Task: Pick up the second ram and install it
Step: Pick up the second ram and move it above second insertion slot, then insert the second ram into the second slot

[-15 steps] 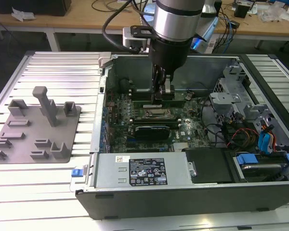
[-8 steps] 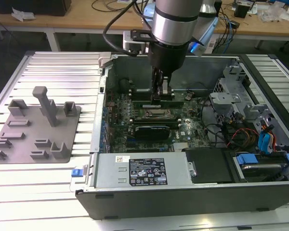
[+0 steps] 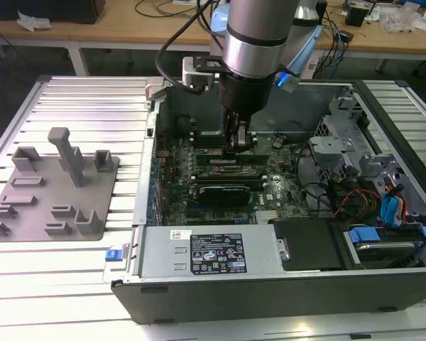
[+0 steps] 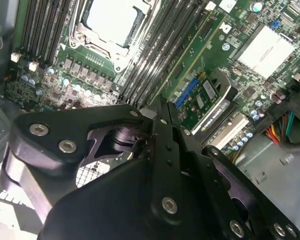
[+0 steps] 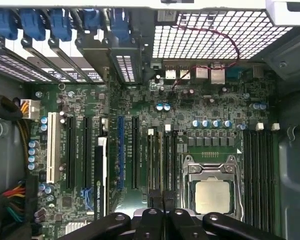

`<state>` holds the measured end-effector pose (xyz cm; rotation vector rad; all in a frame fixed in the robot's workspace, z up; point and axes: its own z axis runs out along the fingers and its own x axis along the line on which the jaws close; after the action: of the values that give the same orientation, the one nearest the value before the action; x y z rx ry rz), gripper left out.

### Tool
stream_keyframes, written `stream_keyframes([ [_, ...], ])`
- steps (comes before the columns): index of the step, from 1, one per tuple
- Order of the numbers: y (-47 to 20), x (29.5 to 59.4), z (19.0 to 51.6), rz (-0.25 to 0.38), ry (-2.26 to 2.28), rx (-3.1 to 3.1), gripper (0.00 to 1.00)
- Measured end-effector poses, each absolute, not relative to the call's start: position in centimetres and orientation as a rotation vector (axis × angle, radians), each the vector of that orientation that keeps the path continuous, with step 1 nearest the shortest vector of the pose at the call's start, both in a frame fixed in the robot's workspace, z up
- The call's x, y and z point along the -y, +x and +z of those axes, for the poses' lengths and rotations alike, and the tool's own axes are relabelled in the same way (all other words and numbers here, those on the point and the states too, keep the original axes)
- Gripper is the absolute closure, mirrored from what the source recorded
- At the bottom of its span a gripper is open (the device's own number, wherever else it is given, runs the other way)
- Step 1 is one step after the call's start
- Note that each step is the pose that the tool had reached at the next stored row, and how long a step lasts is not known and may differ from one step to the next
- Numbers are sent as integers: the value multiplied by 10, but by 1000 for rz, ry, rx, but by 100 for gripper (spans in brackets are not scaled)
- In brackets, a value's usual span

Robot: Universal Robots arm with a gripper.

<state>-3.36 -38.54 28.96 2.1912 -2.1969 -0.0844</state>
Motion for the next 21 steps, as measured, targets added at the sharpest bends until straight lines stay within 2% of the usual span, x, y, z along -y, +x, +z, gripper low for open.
stream_keyframes([
  [7,-33,376,277,-84,2191,2197,91],
  [21,-33,375,276,-85,2191,2197,91],
])
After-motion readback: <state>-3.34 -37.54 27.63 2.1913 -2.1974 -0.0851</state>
